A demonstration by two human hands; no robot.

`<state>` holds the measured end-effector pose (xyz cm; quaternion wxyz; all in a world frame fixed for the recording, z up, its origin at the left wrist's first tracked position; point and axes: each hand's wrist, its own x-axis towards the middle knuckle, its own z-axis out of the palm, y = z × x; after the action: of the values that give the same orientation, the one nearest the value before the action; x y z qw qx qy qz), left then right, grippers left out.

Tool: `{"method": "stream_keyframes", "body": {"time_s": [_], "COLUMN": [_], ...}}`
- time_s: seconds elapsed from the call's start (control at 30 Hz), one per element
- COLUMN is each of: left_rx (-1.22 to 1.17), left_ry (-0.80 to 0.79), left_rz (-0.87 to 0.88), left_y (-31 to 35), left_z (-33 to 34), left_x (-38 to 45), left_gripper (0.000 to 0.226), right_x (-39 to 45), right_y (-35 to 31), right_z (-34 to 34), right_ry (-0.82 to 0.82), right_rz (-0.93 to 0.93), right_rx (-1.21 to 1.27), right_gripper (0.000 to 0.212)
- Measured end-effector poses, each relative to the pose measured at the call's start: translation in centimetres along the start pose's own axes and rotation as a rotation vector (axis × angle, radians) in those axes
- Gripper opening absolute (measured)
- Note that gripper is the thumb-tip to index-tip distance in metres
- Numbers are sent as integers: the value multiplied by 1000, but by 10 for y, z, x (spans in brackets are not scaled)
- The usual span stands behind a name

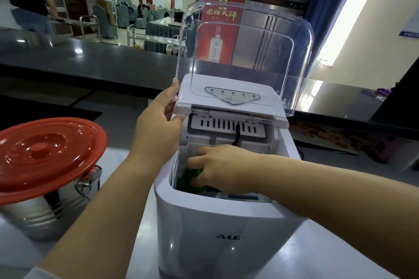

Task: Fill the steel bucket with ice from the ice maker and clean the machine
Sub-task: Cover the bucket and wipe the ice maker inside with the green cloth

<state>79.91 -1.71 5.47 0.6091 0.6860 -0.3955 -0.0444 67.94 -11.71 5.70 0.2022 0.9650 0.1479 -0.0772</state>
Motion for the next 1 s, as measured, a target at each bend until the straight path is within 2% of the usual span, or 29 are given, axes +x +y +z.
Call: {"method": "stream_keyframes", "body": {"time_s": [0.33,0.47,0.6,0.77,1.0], "left_rx": [-29,-31,-23,-31,-41], "left_ry": [-1,-3,-4,3,6], "left_rz": [-9,-3,2,12,-6], "left_y": [0,1,1,-1,-1], "left_z": [0,0,1,1,1], "left_x": [0,0,-1,0,2], "left_gripper": [63,63,62,63,65], "right_x": [-49,-52,-37,-26,-16], "right_y": [7,5,2,1,-4], "right_z": [-2,-5,-6,-4,-20], "right_ry": [-195,-261,-250,-124,263], "right_rz": [144,149,124,306,592], "right_rx": [142,152,118,307,701], "right_gripper": [53,42,34,36,32]}}
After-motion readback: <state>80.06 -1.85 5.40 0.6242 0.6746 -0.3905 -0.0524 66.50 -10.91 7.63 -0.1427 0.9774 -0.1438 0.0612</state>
